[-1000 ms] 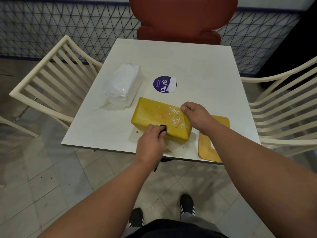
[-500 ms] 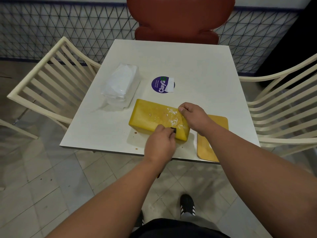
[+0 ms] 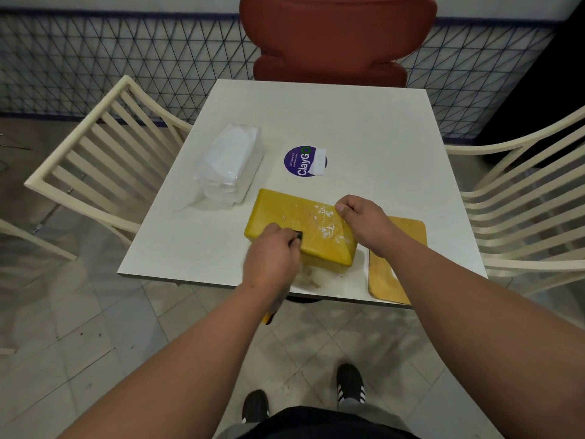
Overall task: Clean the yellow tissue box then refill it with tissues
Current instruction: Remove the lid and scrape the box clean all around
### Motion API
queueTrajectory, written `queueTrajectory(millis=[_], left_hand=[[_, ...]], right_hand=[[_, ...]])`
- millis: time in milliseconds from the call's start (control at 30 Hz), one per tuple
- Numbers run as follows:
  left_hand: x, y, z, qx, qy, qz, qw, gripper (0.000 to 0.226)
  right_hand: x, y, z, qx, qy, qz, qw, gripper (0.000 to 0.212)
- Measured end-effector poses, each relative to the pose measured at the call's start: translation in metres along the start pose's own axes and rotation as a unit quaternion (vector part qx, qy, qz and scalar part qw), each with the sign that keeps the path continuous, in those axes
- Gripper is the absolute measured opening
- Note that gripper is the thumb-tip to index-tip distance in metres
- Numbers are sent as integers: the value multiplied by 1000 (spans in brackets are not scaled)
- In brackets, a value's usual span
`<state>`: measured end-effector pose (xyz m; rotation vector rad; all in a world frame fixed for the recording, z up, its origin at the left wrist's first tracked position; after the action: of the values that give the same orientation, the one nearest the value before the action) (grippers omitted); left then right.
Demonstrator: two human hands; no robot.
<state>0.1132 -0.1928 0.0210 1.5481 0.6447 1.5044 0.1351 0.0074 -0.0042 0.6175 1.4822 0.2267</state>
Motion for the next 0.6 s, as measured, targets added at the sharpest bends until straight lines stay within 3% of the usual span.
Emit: queueTrajectory(millis=[100,267,467,600], left_hand=[[5,2,-7,-9,-9,-4,1000,24],[-35,29,-37,37,71,-24,997,24],[2,12,-19,-10,-26,-52,998,26],[-24,33,-43,36,40,-43,998,25]], right_hand=[[1,3,0,-1,1,1,1000,21],[1,4,0,-3,3,-7,1000,21],[-1,6,-1,-30,17,-3,999,22],[-1,7,-1,-32,20,6,999,22]])
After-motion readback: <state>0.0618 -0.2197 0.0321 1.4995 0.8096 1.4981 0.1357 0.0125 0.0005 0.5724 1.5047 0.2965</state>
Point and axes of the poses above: each hand's wrist, its own z-axis away from the middle knuckle, its own y-axis out of the back of the hand, x = y × z, the point moved 6 cm from there along -z, towards the middle knuckle, and after that the axes turned 14 degrees about y, right-handed, at the moved point
